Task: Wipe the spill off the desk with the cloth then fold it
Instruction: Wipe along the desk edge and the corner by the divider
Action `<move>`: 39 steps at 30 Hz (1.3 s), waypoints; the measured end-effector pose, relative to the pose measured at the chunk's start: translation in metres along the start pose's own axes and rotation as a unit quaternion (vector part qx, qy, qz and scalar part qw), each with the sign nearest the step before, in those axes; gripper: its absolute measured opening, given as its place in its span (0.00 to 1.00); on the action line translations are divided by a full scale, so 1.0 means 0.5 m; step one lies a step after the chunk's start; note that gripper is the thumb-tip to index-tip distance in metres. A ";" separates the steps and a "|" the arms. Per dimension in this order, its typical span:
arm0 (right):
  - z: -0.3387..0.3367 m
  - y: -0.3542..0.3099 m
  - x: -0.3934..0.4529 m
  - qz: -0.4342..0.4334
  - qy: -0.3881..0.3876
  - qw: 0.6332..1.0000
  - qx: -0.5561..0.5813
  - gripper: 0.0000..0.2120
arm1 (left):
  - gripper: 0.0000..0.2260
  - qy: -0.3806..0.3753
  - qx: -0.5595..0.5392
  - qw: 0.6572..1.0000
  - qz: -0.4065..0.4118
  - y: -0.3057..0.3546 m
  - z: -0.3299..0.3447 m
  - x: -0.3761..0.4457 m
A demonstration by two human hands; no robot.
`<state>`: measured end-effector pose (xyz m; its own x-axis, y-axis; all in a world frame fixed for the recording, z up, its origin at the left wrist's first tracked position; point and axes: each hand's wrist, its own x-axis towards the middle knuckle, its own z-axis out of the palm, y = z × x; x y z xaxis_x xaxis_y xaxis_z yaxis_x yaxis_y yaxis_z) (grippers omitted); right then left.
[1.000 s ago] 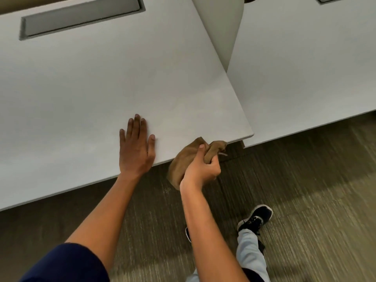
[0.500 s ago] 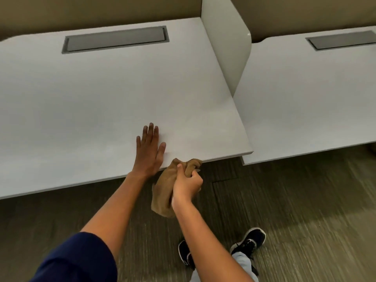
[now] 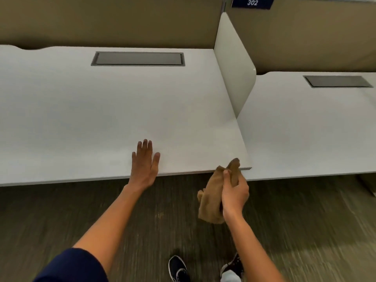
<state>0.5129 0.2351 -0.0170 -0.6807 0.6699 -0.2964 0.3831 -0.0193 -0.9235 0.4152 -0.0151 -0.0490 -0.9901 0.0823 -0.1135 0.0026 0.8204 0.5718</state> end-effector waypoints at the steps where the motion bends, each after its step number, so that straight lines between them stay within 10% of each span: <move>1: -0.016 -0.003 0.020 -0.035 0.021 0.998 -0.037 0.13 | 0.28 0.000 0.025 1.000 -0.008 -0.013 -0.008 0.003; 9: -0.037 0.005 0.155 -0.161 -0.143 0.894 -0.393 0.23 | 0.29 -0.018 0.158 0.986 -0.044 -0.108 -0.045 0.016; 15: 0.019 0.016 0.101 -0.135 -0.145 0.919 -0.341 0.28 | 0.33 -0.010 0.194 0.980 -0.035 -0.124 -0.029 0.011; 28: 0.136 0.035 -0.030 -0.260 -0.301 0.834 -0.383 0.27 | 0.31 -0.023 0.198 0.979 -0.040 -0.116 -0.033 0.009; 39: 0.153 0.046 -0.071 -0.163 -0.473 0.825 -0.263 0.31 | 0.28 -0.071 0.134 0.987 -0.058 -0.115 -0.052 0.020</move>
<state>0.4981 0.1540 -0.0464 -0.8880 -0.3090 -0.3405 0.1313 0.5392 -0.8319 0.4015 -0.0763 -0.0620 -0.9566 0.0419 -0.2884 -0.0536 0.9475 0.3153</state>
